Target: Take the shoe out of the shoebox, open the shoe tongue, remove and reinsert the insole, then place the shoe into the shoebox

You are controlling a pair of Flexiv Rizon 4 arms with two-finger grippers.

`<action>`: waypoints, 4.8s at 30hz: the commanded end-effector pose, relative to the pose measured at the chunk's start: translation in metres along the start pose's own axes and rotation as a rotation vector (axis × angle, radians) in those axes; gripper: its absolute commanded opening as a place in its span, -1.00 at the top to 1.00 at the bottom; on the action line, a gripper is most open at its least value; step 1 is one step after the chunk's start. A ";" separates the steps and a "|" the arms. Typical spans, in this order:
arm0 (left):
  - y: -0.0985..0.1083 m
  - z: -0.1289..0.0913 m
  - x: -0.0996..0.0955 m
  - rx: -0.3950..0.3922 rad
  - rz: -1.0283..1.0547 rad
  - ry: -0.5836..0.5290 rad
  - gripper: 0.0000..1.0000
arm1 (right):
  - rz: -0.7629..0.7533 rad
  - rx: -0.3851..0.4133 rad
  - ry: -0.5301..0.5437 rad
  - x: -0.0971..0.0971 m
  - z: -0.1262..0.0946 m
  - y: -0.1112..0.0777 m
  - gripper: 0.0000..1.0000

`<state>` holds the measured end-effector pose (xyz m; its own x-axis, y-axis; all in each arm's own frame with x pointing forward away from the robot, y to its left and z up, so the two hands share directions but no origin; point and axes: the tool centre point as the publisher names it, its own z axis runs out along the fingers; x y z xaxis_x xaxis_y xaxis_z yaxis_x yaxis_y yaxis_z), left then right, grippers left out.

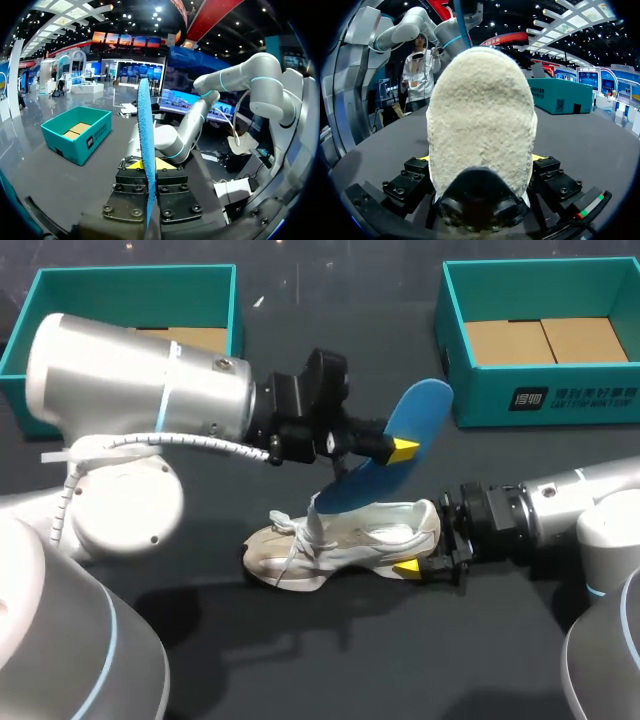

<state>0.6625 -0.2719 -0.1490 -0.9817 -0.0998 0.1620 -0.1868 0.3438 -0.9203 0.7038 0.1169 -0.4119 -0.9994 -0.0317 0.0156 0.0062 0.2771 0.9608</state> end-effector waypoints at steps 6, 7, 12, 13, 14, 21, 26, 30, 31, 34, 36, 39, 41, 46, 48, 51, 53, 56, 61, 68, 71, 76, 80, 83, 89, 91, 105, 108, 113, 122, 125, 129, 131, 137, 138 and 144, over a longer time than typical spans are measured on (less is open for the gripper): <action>0.002 -0.018 0.001 0.041 -0.039 0.014 1.00 | 0.000 0.004 -0.002 0.001 0.001 0.000 1.00; -0.002 -0.022 0.001 0.059 -0.060 0.017 1.00 | 0.000 0.004 -0.002 0.001 0.001 0.000 1.00; -0.030 -0.052 0.012 0.160 -0.144 0.054 1.00 | 0.000 0.004 -0.002 0.001 0.001 0.000 1.00; -0.036 -0.058 0.015 0.174 -0.152 0.063 1.00 | 0.000 0.004 -0.002 0.001 0.001 0.000 1.00; -0.043 -0.064 0.019 0.192 -0.149 0.063 1.00 | 0.000 0.004 -0.002 0.001 0.001 0.000 1.00; -0.054 -0.077 0.026 0.229 -0.165 0.074 1.00 | 0.000 0.004 -0.002 0.001 0.001 0.000 1.00; -0.054 -0.077 0.026 0.229 -0.165 0.074 1.00 | 0.000 0.004 -0.002 0.001 0.001 0.000 1.00; -0.050 -0.080 0.032 0.232 -0.170 0.075 1.00 | 0.000 0.004 -0.002 0.001 0.001 0.000 1.00; -0.048 -0.082 0.034 0.239 -0.181 0.076 1.00 | 0.000 0.004 -0.002 0.001 0.001 0.000 1.00; -0.044 -0.087 0.041 0.261 -0.202 0.073 1.00 | 0.000 0.004 -0.002 0.001 0.001 0.000 1.00; -0.041 -0.091 0.045 0.272 -0.221 0.083 1.00 | 0.000 0.004 -0.002 0.001 0.001 0.000 1.00; -0.035 -0.098 0.051 0.284 -0.244 0.078 1.00 | 0.000 0.004 -0.002 0.001 0.001 0.000 1.00; -0.030 -0.104 0.055 0.290 -0.260 0.090 1.00 | 0.000 0.004 -0.002 0.001 0.001 0.000 1.00; -0.024 -0.112 0.063 0.286 -0.272 0.104 1.00 | 0.000 0.004 -0.002 0.001 0.001 0.000 1.00; -0.026 -0.117 0.065 0.297 -0.276 0.109 1.00 | 0.000 0.004 -0.002 0.001 0.001 0.000 1.00; -0.028 -0.122 0.067 0.310 -0.274 0.113 1.00 | 0.000 0.004 -0.002 0.001 0.001 0.000 1.00; -0.029 -0.126 0.068 0.320 -0.269 0.112 1.00 | 0.000 0.004 -0.002 0.001 0.001 0.000 1.00; -0.029 -0.127 0.070 0.325 -0.270 0.122 1.00 | 0.000 0.004 -0.002 0.001 0.001 0.000 1.00; -0.031 -0.121 0.072 0.326 -0.281 0.128 1.00 | 0.000 0.004 -0.002 0.001 0.001 0.000 1.00; -0.037 -0.117 0.081 0.334 -0.302 0.116 1.00 | 0.000 0.004 -0.002 0.001 0.001 0.000 1.00; -0.038 -0.116 0.086 0.340 -0.306 0.105 1.00 | 0.000 0.004 -0.002 0.001 0.001 0.000 1.00; -0.040 -0.116 0.092 0.339 -0.310 0.099 1.00 | 0.000 0.004 -0.002 0.001 0.001 0.000 1.00; -0.040 -0.116 0.092 0.339 -0.310 0.099 1.00 | 0.000 0.004 -0.002 0.001 0.001 0.000 1.00; -0.040 -0.116 0.092 0.339 -0.310 0.099 1.00 | 0.000 0.004 -0.002 0.001 0.001 0.000 1.00; -0.040 -0.116 0.092 0.339 -0.310 0.099 1.00 | 0.000 0.021 0.004 0.002 -0.001 0.001 1.00; -0.040 -0.116 0.092 0.339 -0.310 0.099 1.00 | -0.001 0.027 0.006 0.002 -0.002 0.003 0.15; -0.040 -0.116 0.092 0.339 -0.310 0.099 1.00 | 0.076 0.216 0.026 0.012 -0.025 0.012 -1.00; -0.040 -0.116 0.092 0.339 -0.310 0.099 1.00 | 0.121 0.282 0.045 0.013 -0.029 0.015 -1.00; -0.040 -0.116 0.092 0.339 -0.310 0.099 1.00 | 0.187 0.411 0.070 0.017 -0.038 0.025 -1.00; -0.040 -0.116 0.092 0.339 -0.310 0.099 1.00 | 0.279 0.755 0.110 0.030 -0.053 0.042 -1.00; -0.040 -0.116 0.092 0.339 -0.310 0.099 1.00 | 0.279 0.755 0.110 0.030 -0.053 0.042 -1.00; -0.040 -0.116 0.092 0.339 -0.310 0.099 1.00 | 0.279 0.755 0.110 0.030 -0.053 0.042 -1.00; -0.040 -0.116 0.092 0.339 -0.310 0.099 1.00 | 0.279 0.755 0.110 0.030 -0.053 0.042 -1.00; -0.040 -0.116 0.092 0.339 -0.310 0.099 1.00 | 0.279 0.755 0.110 0.030 -0.053 0.042 -1.00; -0.040 -0.116 0.092 0.339 -0.310 0.099 1.00 | 0.279 0.755 0.110 0.030 -0.053 0.042 -1.00; -0.040 -0.116 0.092 0.339 -0.310 0.099 1.00 | 0.246 0.796 0.033 0.038 -0.058 0.051 -1.00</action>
<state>0.5810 -0.1846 -0.0586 -0.8837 -0.0435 0.4660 -0.4661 -0.0091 -0.8847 0.6815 0.0736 -0.3568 -0.9636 0.0678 0.2588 0.1882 0.8592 0.4758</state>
